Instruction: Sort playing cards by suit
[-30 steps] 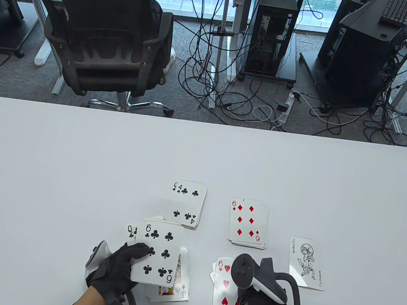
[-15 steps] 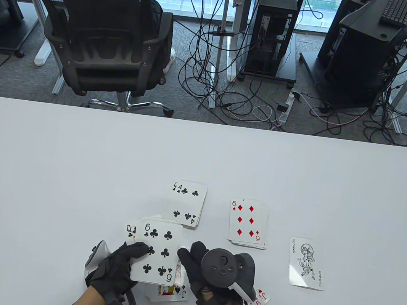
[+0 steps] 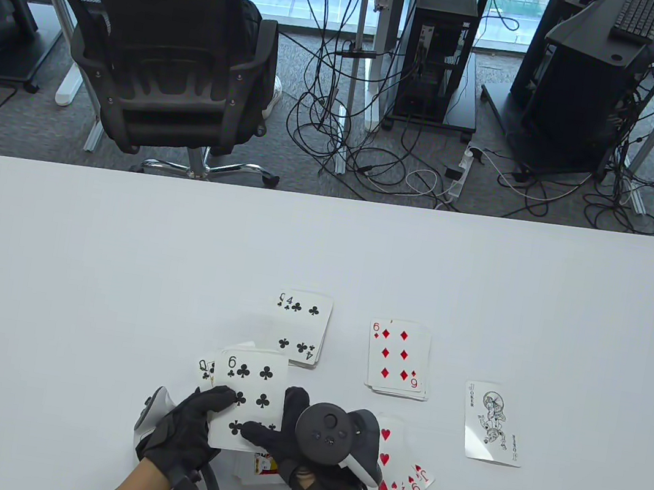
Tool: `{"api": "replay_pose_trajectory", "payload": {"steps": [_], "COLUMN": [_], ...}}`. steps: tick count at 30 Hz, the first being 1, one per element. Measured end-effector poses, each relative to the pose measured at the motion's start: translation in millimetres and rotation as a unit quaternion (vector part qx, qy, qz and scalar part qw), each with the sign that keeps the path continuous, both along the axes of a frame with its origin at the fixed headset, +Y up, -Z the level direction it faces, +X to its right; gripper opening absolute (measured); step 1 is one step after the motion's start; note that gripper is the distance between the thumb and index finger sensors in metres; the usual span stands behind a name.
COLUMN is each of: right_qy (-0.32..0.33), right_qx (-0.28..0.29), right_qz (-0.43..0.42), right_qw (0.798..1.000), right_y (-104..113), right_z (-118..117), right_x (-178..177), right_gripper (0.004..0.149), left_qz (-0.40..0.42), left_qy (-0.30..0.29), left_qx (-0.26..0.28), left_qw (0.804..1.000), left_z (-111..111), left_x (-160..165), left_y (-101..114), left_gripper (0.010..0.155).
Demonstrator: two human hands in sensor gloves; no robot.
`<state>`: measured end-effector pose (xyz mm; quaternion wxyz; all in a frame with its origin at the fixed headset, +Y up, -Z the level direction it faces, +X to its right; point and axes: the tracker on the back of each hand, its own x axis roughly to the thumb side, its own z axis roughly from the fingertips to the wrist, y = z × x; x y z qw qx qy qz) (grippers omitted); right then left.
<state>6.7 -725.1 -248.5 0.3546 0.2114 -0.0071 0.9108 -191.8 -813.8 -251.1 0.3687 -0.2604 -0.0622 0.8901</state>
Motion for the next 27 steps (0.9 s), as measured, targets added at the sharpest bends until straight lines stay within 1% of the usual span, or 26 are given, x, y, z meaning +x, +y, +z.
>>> {"api": "replay_pose_trajectory", "payload": {"steps": [3,5,8,12,15,16,17,19,21,25,27], "right_qy": [-0.028,-0.036,-0.036,-0.033,-0.028,-0.005,0.0,-0.001,0.004,-0.008,-0.039], "right_qx": [0.011,0.005,-0.01,-0.031,-0.04,-0.066,-0.075,-0.115,-0.139,-0.129,-0.128], "right_qz": [-0.058,-0.088,-0.106,-0.088,-0.057,-0.058,-0.061,-0.085,-0.097,-0.101,-0.129], "right_qw": [0.998,0.995,0.994,0.995,0.997,0.996,0.995,0.99,0.985,0.986,0.983], "right_y": [-3.4,-5.0,-6.1,-2.6,2.8,4.0,4.4,7.6,12.5,25.2,27.1], "right_z": [-0.9,-2.5,-6.1,-15.5,-31.0,-39.6,-42.0,-55.4,-69.5,-98.8,-111.7], "right_x": [4.9,7.7,10.0,12.9,17.8,18.7,19.1,21.2,22.5,30.2,35.4], "right_gripper": [0.062,0.052,0.045,0.044,0.045,0.045,0.045,0.044,0.042,0.042,0.042], "left_qz": [0.01,0.013,0.01,0.011,0.003,0.002,0.002,0.005,0.009,0.017,0.02], "left_qy": [0.002,0.001,0.0,0.003,0.007,0.012,0.013,0.016,0.019,0.025,0.029], "left_qx": [0.002,0.007,0.009,0.008,0.005,0.001,-0.001,-0.005,-0.007,-0.007,-0.005], "left_qw": [1.0,1.0,1.0,1.0,1.0,1.0,1.0,1.0,1.0,1.0,0.999], "left_z": [-0.2,-0.6,-1.1,-1.2,-1.2,-0.9,-1.0,-1.2,-1.5,-2.6,-3.0], "left_x": [0.5,0.8,0.2,0.3,-0.3,-0.3,-0.3,-0.4,-0.6,-2.8,-3.5], "left_y": [0.0,0.5,0.1,0.5,-0.2,-0.2,-0.2,0.2,0.9,2.6,3.6], "left_gripper": [0.055,0.055,0.055,0.055,0.055,0.055,0.055,0.055,0.055,0.054,0.054]}}
